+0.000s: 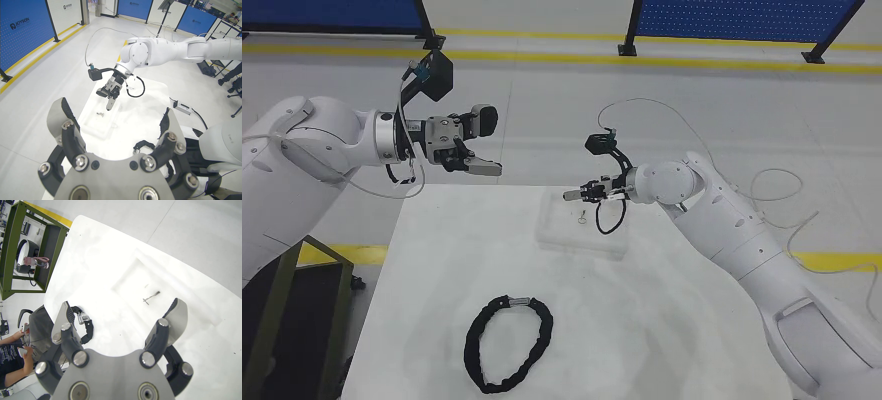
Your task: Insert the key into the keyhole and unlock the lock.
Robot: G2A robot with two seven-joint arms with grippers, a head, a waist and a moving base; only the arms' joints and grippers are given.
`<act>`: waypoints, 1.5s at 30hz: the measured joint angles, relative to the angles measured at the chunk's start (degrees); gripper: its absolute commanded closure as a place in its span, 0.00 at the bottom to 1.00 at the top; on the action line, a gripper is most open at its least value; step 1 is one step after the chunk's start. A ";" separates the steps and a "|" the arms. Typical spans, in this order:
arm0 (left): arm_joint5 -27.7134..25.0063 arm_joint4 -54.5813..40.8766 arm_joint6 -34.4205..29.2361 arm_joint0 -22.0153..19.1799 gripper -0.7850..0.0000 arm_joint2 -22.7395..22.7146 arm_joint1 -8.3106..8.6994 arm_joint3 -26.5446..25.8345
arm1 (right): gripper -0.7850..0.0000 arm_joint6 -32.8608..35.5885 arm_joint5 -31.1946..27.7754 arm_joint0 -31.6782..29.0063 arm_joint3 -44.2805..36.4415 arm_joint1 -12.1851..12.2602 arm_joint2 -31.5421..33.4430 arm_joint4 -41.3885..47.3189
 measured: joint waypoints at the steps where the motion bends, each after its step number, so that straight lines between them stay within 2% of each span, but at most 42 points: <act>1: 0.00 0.00 0.00 0.00 0.00 0.00 0.00 0.00 | 0.00 0.01 -0.01 -0.01 -0.04 0.02 0.01 -0.03; 35: 0.00 0.00 0.00 0.00 0.00 0.00 0.00 0.00 | 0.00 -0.10 0.04 -0.13 -0.11 0.04 0.06 -0.09; 45: 0.00 0.00 0.00 0.00 0.00 0.00 0.00 0.00 | 0.00 -2.02 6.85 -3.14 -1.04 -0.68 0.03 -2.08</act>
